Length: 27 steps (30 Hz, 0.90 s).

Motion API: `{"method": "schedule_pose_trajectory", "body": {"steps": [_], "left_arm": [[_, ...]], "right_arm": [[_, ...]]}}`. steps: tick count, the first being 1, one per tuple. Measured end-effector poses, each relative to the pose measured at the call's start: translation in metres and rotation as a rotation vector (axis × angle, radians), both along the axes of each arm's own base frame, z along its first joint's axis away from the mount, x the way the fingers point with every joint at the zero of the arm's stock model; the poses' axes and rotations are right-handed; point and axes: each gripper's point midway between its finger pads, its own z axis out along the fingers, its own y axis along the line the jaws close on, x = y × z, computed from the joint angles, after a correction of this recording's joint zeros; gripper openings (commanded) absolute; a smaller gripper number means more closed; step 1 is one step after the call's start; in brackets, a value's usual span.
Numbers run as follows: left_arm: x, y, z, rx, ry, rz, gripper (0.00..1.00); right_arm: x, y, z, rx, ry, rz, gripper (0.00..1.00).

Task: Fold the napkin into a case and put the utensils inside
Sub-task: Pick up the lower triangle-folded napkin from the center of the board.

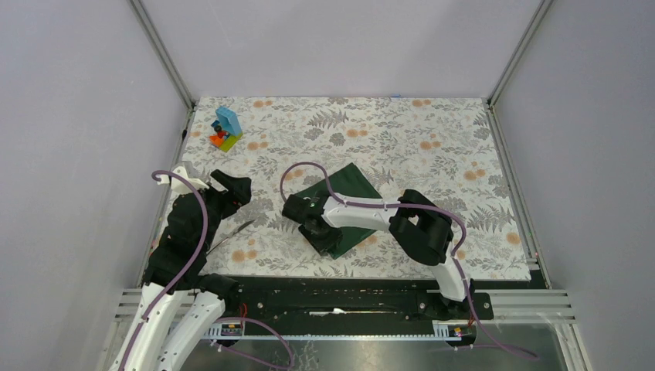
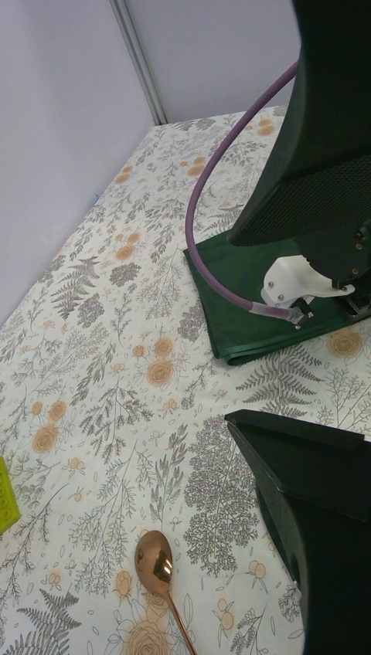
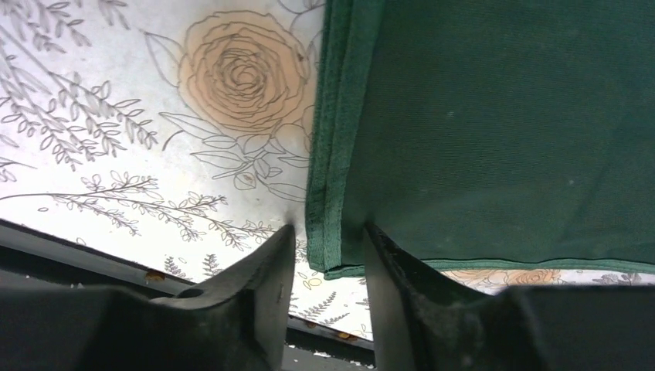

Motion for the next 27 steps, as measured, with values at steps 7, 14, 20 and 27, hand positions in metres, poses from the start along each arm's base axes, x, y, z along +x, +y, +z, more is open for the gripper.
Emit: {"method": "schedule_pose_trajectory", "body": {"steps": [7, 14, 20, 27], "left_arm": [[-0.002, 0.0, -0.004, 0.005, 0.016, -0.005, 0.83], [-0.001, -0.011, -0.01, -0.027, 0.051, -0.044, 0.84], [0.007, -0.028, -0.038, -0.083, 0.155, -0.079, 0.98], [0.011, -0.056, -0.136, -0.225, 0.487, -0.068, 0.99]], "right_arm": [[0.001, -0.001, -0.001, 0.037, -0.045, 0.023, 0.19], [0.005, -0.005, 0.0, 0.094, -0.059, 0.044, 0.0], [0.005, -0.004, 0.002, 0.173, -0.012, 0.042, 0.0], [0.003, -0.004, 0.011, 0.377, 0.122, -0.028, 0.0]]}}
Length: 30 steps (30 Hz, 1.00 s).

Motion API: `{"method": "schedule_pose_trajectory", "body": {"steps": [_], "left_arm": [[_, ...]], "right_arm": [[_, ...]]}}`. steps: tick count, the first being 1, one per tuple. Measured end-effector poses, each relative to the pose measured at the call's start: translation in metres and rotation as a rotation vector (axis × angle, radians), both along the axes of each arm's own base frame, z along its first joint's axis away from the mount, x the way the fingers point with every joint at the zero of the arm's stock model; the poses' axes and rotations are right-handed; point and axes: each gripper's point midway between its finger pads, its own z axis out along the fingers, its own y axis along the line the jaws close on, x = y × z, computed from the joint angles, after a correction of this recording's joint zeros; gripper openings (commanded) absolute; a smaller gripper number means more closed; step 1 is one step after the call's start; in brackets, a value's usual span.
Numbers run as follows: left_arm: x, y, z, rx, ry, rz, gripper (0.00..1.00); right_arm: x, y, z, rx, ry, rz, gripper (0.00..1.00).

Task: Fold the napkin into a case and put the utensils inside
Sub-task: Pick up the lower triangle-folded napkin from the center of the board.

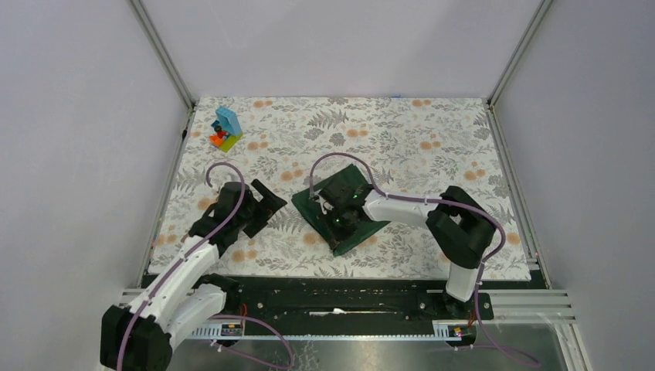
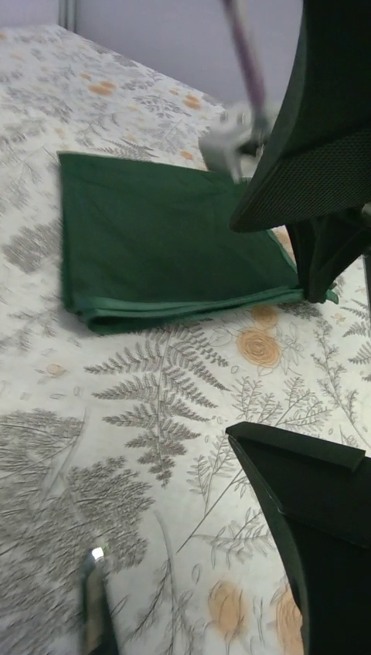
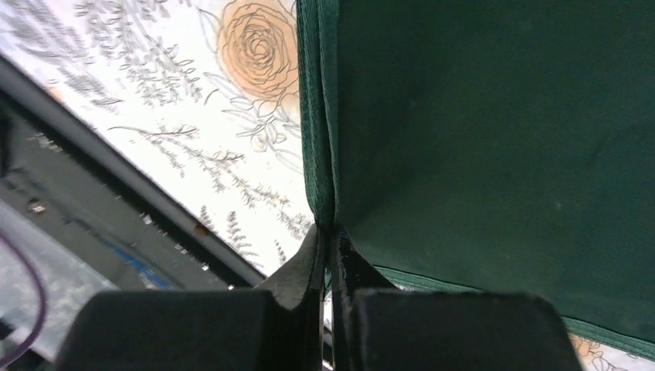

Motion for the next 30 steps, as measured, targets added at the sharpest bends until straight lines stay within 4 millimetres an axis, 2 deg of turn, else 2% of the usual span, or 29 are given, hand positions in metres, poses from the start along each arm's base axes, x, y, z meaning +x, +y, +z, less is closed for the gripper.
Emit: {"method": "schedule_pose_trajectory", "body": {"steps": [2, 5, 9, 12, 19, 28, 30], "left_arm": [[-0.002, -0.011, -0.024, -0.072, 0.072, 0.002, 0.99], [0.002, -0.029, -0.048, -0.181, 0.141, 0.004, 0.99], [0.013, -0.045, -0.066, -0.261, 0.191, 0.002, 0.99], [0.025, -0.054, -0.069, -0.307, 0.181, 0.003, 0.97], [0.041, -0.062, -0.081, -0.36, 0.167, 0.034, 0.76], [0.063, -0.069, -0.084, -0.392, 0.083, 0.03, 0.72], [0.067, -0.071, -0.084, -0.402, 0.067, 0.027, 0.68]], "right_arm": [[0.0, 0.0, 0.007, 0.071, 0.04, -0.023, 0.0], [0.003, -0.001, 0.018, 0.167, 0.082, -0.062, 0.0], [0.007, -0.003, 0.027, 0.259, 0.129, -0.104, 0.0], [0.009, -0.004, 0.031, 0.298, 0.152, -0.119, 0.0], [0.012, -0.003, 0.039, 0.361, 0.17, -0.134, 0.0], [0.018, 0.0, 0.046, 0.403, 0.178, -0.142, 0.0], [0.019, 0.0, 0.047, 0.407, 0.176, -0.146, 0.0]]}}
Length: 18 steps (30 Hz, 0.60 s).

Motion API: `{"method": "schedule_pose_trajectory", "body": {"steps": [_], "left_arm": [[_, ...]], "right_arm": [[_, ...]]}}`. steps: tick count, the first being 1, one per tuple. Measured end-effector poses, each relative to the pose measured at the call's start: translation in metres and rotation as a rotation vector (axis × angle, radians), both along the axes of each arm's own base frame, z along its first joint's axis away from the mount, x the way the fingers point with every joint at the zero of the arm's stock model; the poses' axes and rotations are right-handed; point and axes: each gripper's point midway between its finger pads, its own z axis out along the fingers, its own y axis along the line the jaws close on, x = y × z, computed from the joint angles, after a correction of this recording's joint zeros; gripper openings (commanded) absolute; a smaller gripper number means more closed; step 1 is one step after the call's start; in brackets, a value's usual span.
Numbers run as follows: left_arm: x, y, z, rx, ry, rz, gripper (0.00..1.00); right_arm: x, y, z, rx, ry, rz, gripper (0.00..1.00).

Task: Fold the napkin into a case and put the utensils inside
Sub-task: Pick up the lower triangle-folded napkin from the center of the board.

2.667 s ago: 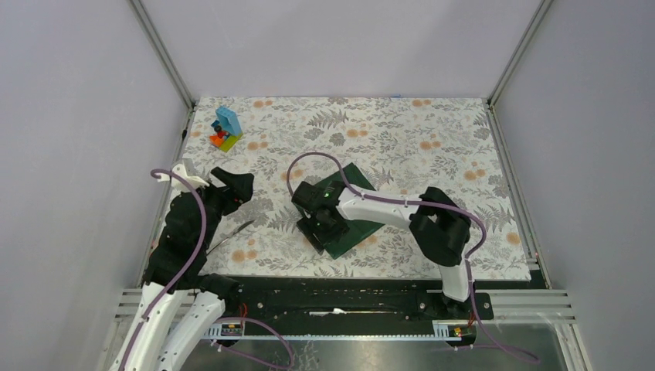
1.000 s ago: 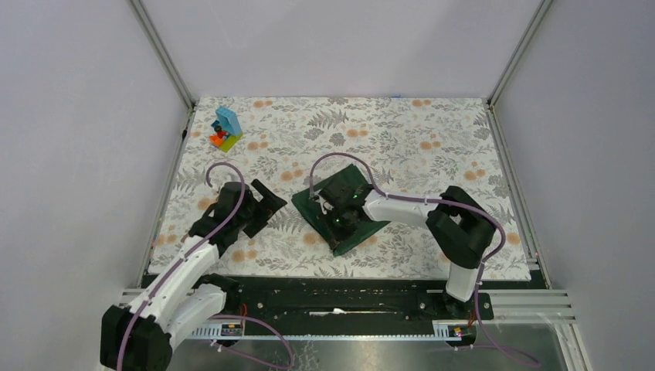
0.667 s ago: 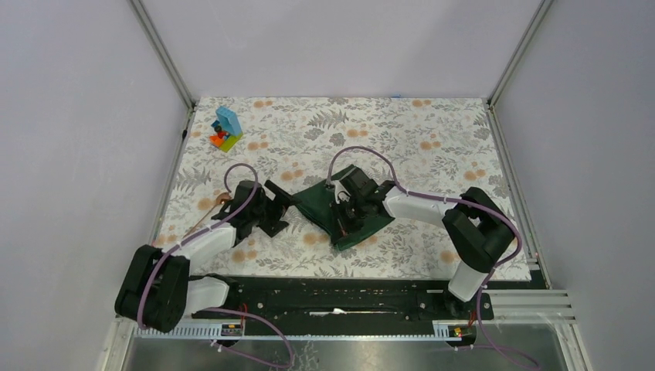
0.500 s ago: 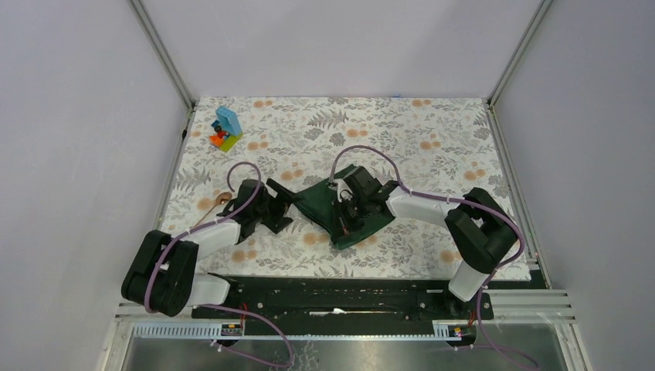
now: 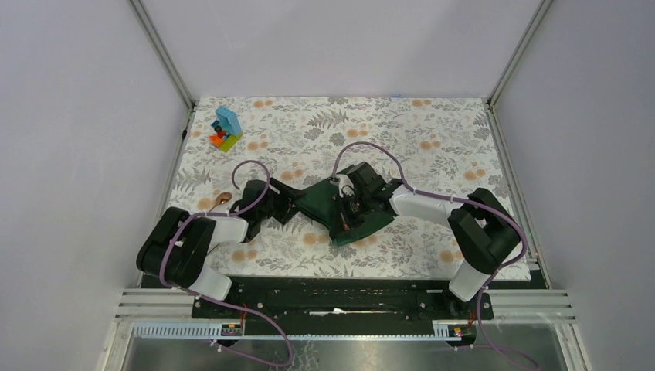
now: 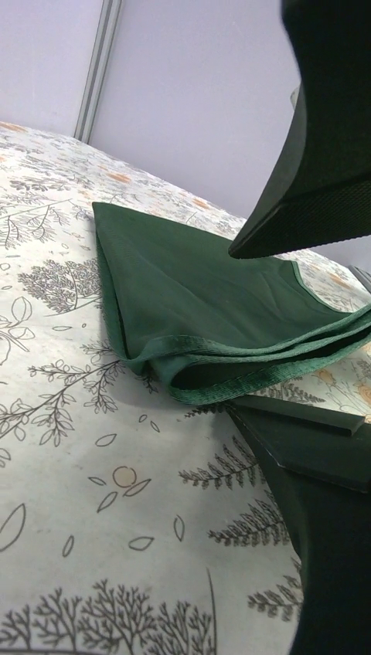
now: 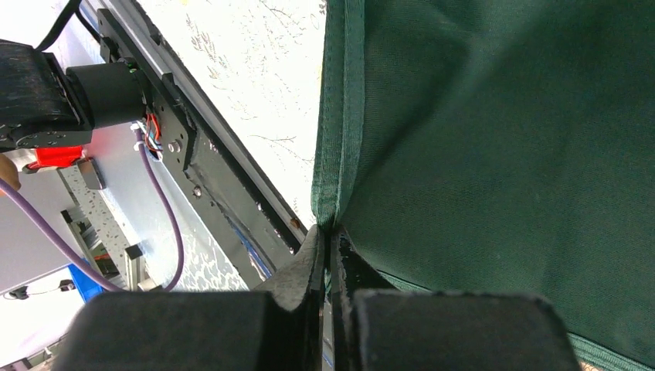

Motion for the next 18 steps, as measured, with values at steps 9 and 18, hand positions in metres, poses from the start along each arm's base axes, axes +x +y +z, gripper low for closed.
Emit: {"method": "schedule_pose_trajectory", "body": {"steps": [9, 18], "left_arm": [[0.003, 0.001, -0.008, 0.005, -0.009, 0.007, 0.39], [0.007, 0.007, -0.004, 0.149, -0.06, -0.006, 0.15]], "right_arm": [[-0.001, -0.003, 0.002, 0.013, 0.011, -0.005, 0.0], [-0.01, -0.003, -0.004, 0.051, 0.043, 0.0, 0.0]]}}
